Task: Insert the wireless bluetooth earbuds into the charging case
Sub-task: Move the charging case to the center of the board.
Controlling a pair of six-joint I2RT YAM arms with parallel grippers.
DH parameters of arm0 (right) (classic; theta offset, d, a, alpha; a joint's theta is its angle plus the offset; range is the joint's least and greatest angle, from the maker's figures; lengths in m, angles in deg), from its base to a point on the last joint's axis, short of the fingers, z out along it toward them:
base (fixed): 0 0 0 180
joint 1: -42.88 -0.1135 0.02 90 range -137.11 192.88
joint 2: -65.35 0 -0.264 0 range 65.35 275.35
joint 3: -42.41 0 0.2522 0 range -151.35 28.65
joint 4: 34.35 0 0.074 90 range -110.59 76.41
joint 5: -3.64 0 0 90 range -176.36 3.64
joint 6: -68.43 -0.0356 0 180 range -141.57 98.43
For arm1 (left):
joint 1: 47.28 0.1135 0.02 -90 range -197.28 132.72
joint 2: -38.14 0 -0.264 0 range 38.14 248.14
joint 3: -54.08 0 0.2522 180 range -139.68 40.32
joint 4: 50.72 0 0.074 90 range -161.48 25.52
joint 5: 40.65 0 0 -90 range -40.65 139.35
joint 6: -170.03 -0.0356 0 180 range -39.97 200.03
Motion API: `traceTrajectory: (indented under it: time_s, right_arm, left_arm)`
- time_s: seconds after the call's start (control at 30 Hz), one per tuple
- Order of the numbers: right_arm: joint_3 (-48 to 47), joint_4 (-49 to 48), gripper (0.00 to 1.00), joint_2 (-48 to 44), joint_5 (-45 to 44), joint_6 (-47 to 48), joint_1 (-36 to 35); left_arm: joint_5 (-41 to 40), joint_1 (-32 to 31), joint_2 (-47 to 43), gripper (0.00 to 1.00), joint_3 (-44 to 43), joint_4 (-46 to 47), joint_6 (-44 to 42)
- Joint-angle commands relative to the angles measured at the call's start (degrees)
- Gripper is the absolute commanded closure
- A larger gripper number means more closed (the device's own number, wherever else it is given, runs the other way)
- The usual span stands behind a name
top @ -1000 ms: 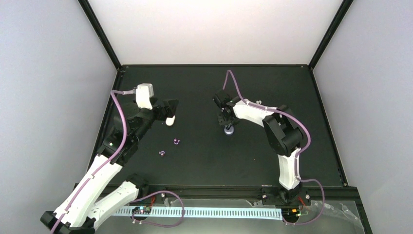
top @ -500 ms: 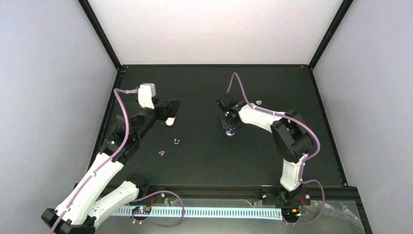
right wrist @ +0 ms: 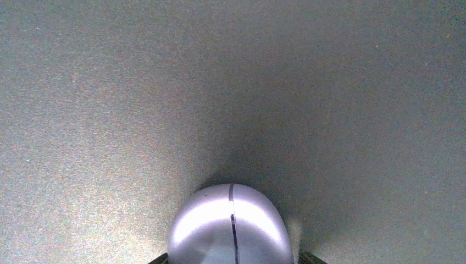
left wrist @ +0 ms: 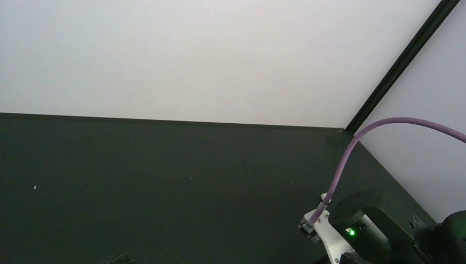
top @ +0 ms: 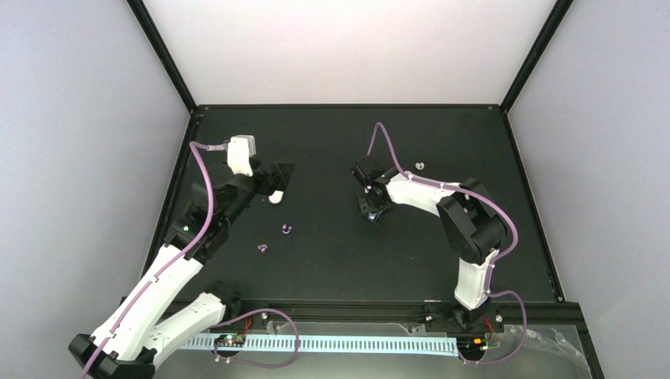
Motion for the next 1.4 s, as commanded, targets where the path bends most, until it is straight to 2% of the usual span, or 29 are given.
traceTrajectory:
  time_s: [0.0, 0.33, 0.93, 1.37]
  right_arm:
    - [0.42, -1.25, 0.40, -0.28, -0.07, 3.13, -0.20]
    - [-0.94, -0.53, 0.42, -0.15, 3.38, 4.89, -2.39]
    - [-3.45, 0.32, 0.43, 3.04, -2.24, 3.32, -2.32]
    - [-2.18, -1.57, 0.35, 3.14, -2.49, 1.60, -2.39]
  left_arm:
    - [0.72, -0.22, 0.23, 0.01, -0.14, 0.95, 0.56]
    - [0.66, -0.22, 0.32, 0.01, -0.11, 0.94, 0.46]
    - [0.84, -0.22, 0.29, 0.01, -0.21, 0.90, 0.56]
    - [0.81, -0.20, 0.67, 0.01, -0.15, 0.91, 0.56]
